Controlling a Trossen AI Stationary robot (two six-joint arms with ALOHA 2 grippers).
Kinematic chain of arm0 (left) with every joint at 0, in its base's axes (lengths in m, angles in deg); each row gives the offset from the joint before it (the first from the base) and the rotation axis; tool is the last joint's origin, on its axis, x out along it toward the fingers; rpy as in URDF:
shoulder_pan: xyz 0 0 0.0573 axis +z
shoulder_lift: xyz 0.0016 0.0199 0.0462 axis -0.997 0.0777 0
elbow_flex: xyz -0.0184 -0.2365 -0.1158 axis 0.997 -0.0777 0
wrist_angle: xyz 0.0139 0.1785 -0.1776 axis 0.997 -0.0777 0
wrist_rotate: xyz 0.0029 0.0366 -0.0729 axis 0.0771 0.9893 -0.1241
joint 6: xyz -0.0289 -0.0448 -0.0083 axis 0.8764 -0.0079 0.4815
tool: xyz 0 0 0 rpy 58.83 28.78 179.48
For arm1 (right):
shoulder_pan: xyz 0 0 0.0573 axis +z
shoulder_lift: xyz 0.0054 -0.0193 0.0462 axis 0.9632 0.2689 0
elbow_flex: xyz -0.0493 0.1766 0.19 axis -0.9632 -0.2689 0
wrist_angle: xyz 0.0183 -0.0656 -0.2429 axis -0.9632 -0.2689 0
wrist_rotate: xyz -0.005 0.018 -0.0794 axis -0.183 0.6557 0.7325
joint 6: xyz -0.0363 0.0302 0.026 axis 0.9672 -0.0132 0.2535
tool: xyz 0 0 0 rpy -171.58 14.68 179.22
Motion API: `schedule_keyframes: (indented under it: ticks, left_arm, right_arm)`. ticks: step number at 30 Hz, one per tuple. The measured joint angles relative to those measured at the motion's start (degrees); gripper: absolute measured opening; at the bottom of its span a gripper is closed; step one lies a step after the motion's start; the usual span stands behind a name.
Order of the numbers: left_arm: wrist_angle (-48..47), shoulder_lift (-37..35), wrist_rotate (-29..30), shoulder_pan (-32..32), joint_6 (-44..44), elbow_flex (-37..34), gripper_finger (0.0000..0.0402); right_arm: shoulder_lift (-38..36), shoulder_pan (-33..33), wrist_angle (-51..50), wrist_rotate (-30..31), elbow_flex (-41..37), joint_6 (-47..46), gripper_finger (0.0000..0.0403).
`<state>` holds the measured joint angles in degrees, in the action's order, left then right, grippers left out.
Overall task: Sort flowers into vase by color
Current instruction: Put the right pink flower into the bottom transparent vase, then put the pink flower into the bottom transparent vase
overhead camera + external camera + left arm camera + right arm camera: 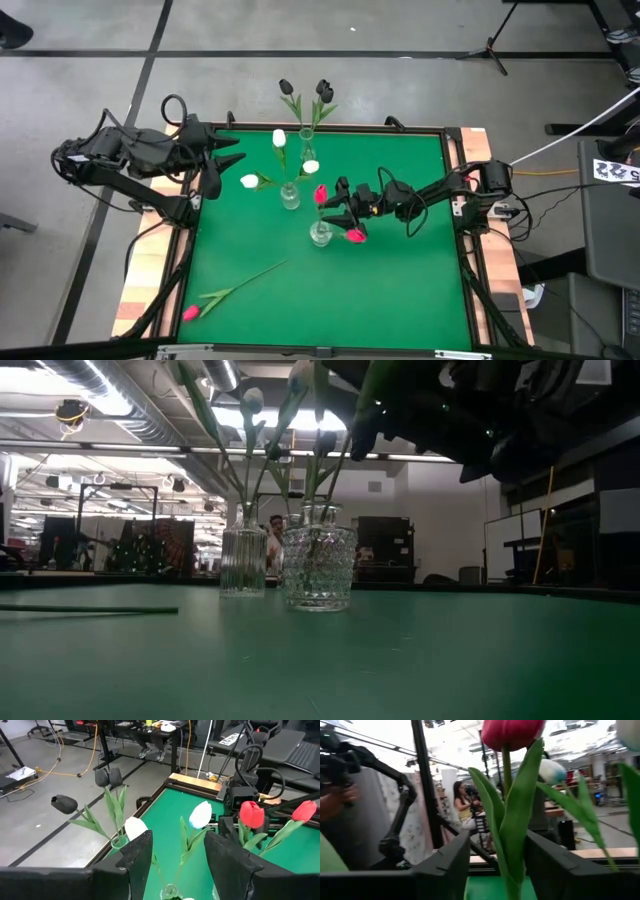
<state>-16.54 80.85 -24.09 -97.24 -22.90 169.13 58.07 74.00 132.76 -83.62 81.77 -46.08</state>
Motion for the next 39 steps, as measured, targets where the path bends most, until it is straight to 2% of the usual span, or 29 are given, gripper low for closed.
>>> schedule_keyframes:
  ticks: [5,15,19,23,29,33,36,39]
  left_arm:
    - [0.01,-0.01,-0.02,-0.01,0.37,0.0,0.0178]
    - [-0.89,-0.01,-0.82,0.01,2.78,0.0,0.0178]
    - [-6.52,0.31,-4.66,0.0,5.54,0.0,0.0178]
    - [-13.58,2.44,-8.12,-0.05,10.98,0.0,0.0178]
    - [-18.41,8.03,-11.89,-1.48,13.74,0.0,0.0178]
    - [-20.94,12.76,-18.17,-4.5,16.43,0.0,0.0178]
    - [-25.73,16.34,-20.26,-8.03,21.32,0.0,0.0178]
    - [-30.18,19.61,-20.81,-12.08,30.47,0.0,0.0178]
  right_arm:
    - [-0.93,-1.86,-0.17,-5.85,-0.02,-2.44,0.019]
    - [-5.47,-14.62,-0.05,-24.93,-0.02,-11.67,0.0191]
    - [-8.12,-20.96,-2.82,-35.05,-0.02,-17.36,0.0191]
    - [-11.11,-26.04,-5.43,-41.32,-0.02,-19.96,0.0191]
    - [-14.97,-31.36,-10.61,-46.84,-0.02,-20.79,0.0191]
    - [-17.8,-34.07,-15.15,-49.0,-0.02,-20.74,0.0191]
    - [-19.3,-35.08,-15.78,-49.59,-0.02,-20.62,0.0191]
    - [-20.17,-35.0,-16.35,-49.66,-0.02,-20.55,0.0191]
